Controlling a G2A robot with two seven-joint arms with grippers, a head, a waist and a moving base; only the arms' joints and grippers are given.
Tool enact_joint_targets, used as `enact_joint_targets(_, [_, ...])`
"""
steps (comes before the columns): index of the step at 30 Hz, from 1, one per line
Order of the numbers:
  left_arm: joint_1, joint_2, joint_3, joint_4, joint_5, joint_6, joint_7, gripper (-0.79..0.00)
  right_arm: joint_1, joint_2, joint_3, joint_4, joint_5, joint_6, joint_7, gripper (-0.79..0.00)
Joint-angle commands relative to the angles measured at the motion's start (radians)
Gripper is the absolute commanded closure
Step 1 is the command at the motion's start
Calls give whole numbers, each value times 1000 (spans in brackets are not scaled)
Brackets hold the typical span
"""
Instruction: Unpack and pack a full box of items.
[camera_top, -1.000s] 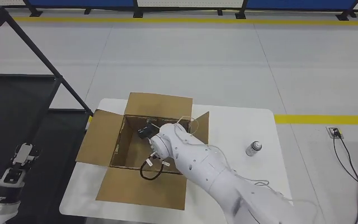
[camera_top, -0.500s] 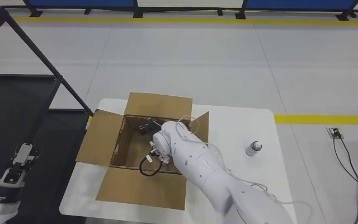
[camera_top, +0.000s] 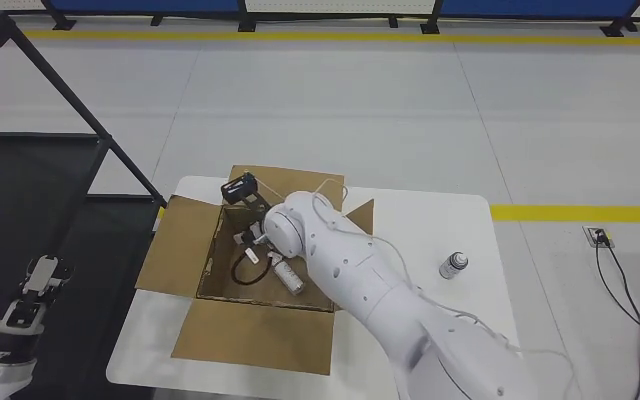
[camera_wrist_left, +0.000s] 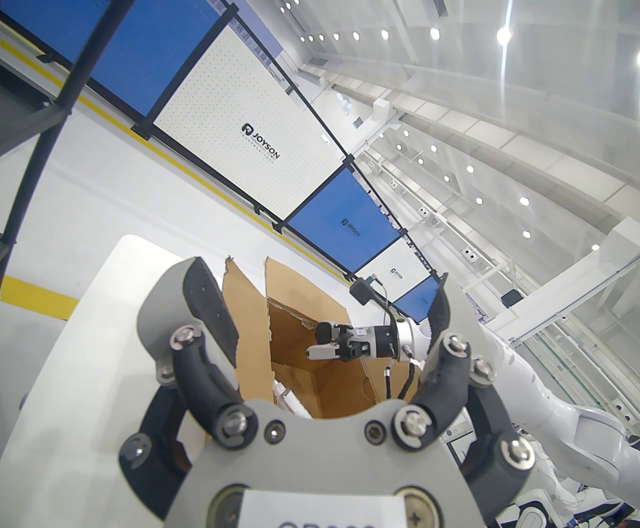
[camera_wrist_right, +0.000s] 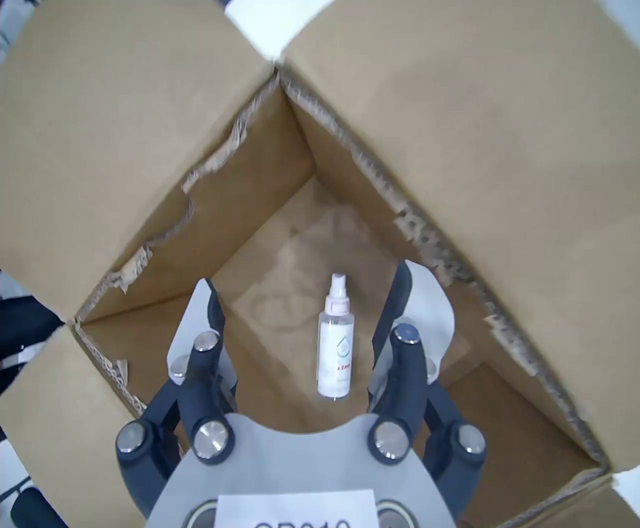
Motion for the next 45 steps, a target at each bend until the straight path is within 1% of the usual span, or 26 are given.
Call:
enact_joint_targets(1, [0, 0, 0, 0, 0, 0, 0, -785, -16, 26, 14, -71, -30, 38, -34, -785])
enact_joint_targets(4, [0, 0, 0, 0, 0, 0, 0, -785, -71, 82, 47, -237, -101, 131, -63, -785])
enact_joint_targets(5, [0, 0, 0, 0, 0, 0, 0, -785, -102, 107, 64, -320, -135, 172, -64, -785])
enact_joint_targets(7, [0, 0, 0, 0, 0, 0, 0, -785, -192, 170, 113, -531, -231, 253, -44, -785])
enact_joint_targets(9, [0, 0, 0, 0, 0, 0, 0, -785, -329, 244, 187, -800, -375, 341, 17, -785])
enact_joint_targets(10, [0, 0, 0, 0, 0, 0, 0, -785, -413, 282, 234, -947, -461, 368, 63, -785])
enact_joint_targets(12, [0, 0, 0, 0, 0, 0, 0, -785, -596, 350, 342, -1227, -622, 364, 168, -785])
enact_joint_targets(14, [0, 0, 0, 0, 0, 0, 0, -785, -767, 398, 448, -1449, -764, 339, 236, -785])
enact_joint_targets(16, [0, 0, 0, 0, 0, 0, 0, -785, -908, 428, 543, -1619, -851, 318, 254, -785])
enact_joint_targets(18, [0, 0, 0, 0, 0, 0, 0, -785, -1036, 446, 625, -1754, -913, 326, 225, -785])
enact_joint_targets(19, [0, 0, 0, 0, 0, 0, 0, -785, -1095, 453, 665, -1810, -917, 323, 205, -785])
enact_joint_targets(20, [0, 0, 0, 0, 0, 0, 0, -785, -1149, 458, 714, -1850, -935, 340, 191, -785])
enact_joint_targets(22, [0, 0, 0, 0, 0, 0, 0, -785, -1234, 466, 789, -1910, -919, 338, 184, -785])
enact_joint_targets(25, [0, 0, 0, 0, 0, 0, 0, -785, -1303, 472, 906, -1919, -896, 370, 212, -785])
enact_joint_targets(27, [0, 0, 0, 0, 0, 0, 0, -785, -1306, 474, 974, -1885, -877, 393, 260, -785])
enact_joint_targets(28, [0, 0, 0, 0, 0, 0, 0, -785, -1297, 475, 997, -1857, -857, 388, 292, -785])
enact_joint_targets(32, [0, 0, 0, 0, 0, 0, 0, -785, -1215, 479, 1079, -1688, -846, 410, 398, -785])
enact_joint_targets(35, [0, 0, 0, 0, 0, 0, 0, -785, -1134, 482, 1104, -1537, -847, 417, 446, -785])
enact_joint_targets(40, [0, 0, 0, 0, 0, 0, 0, -785, -997, 484, 1109, -1297, -830, 404, 453, -785])
enact_joint_targets(45, [0, 0, 0, 0, 0, 0, 0, -785, -900, 485, 1106, -1129, -819, 398, 434, -785])
